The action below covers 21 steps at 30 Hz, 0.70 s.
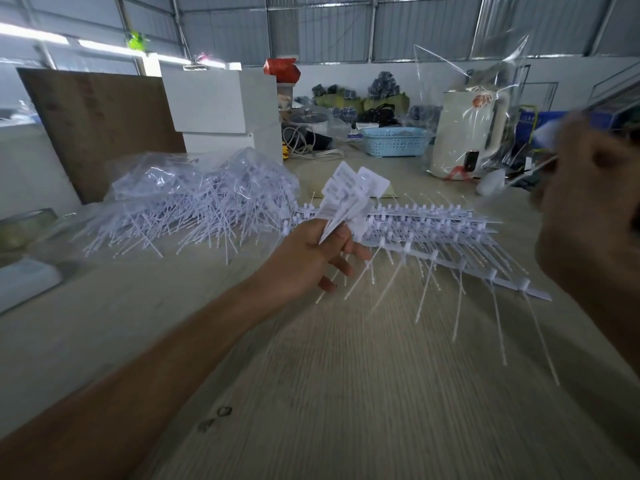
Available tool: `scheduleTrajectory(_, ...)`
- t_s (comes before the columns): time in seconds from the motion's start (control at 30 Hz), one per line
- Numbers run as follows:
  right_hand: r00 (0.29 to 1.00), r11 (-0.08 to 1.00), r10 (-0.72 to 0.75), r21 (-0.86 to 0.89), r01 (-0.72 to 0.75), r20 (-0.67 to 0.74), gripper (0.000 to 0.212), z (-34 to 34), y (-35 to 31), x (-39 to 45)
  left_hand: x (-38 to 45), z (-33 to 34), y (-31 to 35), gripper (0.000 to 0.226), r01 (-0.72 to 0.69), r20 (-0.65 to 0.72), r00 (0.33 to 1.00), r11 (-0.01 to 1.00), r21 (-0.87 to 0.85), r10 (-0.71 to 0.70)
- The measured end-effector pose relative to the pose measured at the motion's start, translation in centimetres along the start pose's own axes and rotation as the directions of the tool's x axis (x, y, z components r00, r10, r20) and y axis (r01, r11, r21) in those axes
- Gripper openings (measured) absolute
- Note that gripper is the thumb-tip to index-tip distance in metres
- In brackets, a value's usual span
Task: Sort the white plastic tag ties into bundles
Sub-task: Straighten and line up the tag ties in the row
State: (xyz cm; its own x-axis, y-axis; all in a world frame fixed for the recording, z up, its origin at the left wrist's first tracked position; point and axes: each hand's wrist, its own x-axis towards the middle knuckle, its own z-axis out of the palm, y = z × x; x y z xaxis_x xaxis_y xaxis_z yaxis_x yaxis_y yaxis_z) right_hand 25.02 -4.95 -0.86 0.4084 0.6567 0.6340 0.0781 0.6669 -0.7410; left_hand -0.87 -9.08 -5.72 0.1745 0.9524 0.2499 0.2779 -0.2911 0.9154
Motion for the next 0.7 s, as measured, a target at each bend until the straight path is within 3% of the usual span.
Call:
scheduleTrajectory(0.13,0.915,0.989,0.092,-0.143,-0.038,0.393,0.036,1.8,1.2,-2.8,0.2,0.9,-0.3,0.036,-0.052,0.063,0.997,0.998,0.024,0.05)
scheduleTrajectory(0.2,0.904,0.995,0.089,-0.087,-0.058,0.417,0.036,2.2,1.1,-3.1,0.1,1.4,-0.5,0.031,-0.033,0.16,0.987,0.999,0.036,0.027)
scheduleTrajectory(0.27,0.933,0.993,0.118,-0.01,-0.122,0.341,0.037,2.2,0.8,-2.3,-0.2,1.8,-0.6,0.027,-0.008,0.22,0.976,0.999,0.034,0.0)
scheduleTrajectory(0.37,0.926,0.975,0.196,0.036,-0.219,0.323,0.035,1.5,1.3,-1.9,-0.2,1.2,-0.5,0.03,-0.006,0.173,0.985,1.0,-0.021,0.01)
scheduleTrajectory(0.5,0.704,0.951,0.295,-0.127,-0.282,0.646,0.023,1.9,1.9,-3.6,0.1,0.2,0.0,0.032,-0.005,0.066,0.998,0.996,-0.085,0.011)
scheduleTrajectory(0.57,0.644,0.952,0.288,-0.139,-0.274,0.708,0.014,2.9,1.6,-5.1,0.1,0.2,0.2,0.032,0.001,0.057,0.998,0.995,-0.095,0.005)
scheduleTrajectory(0.7,0.713,0.95,0.243,-0.015,-0.31,0.658,0.018,4.6,1.1,-7.6,-0.2,0.8,0.6,0.028,-0.017,0.074,0.997,0.998,-0.066,0.022)
